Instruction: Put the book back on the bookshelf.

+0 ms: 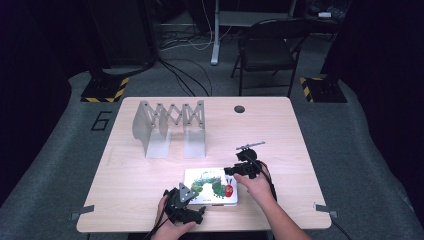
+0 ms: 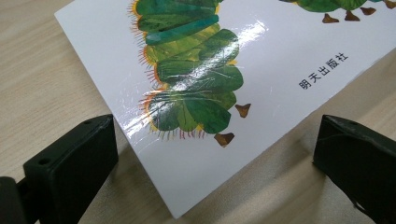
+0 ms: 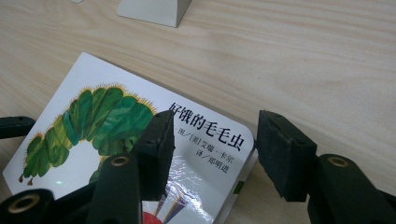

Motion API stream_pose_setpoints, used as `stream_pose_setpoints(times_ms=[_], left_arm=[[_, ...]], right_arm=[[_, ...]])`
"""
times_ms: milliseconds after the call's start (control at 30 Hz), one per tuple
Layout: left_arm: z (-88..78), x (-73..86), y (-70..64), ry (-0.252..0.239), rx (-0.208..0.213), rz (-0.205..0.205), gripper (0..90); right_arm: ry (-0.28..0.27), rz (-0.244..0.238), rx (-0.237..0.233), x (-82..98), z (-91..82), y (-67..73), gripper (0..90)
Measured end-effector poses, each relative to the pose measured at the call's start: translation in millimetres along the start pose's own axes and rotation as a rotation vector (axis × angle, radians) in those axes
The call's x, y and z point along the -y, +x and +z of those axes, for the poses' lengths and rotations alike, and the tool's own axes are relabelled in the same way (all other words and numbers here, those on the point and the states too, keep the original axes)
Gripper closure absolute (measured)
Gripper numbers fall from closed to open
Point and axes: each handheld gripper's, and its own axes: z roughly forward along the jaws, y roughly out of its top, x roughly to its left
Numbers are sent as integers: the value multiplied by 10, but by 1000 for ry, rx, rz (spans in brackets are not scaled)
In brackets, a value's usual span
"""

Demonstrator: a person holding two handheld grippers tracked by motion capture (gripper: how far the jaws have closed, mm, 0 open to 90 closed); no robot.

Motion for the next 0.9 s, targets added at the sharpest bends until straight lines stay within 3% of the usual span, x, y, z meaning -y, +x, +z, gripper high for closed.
stream_pose_setpoints(times_ms=[900], left_arm=[[11, -78, 21, 56, -12, -3, 0]], right_arm=[[3, -29, 23, -63, -83, 106, 468]])
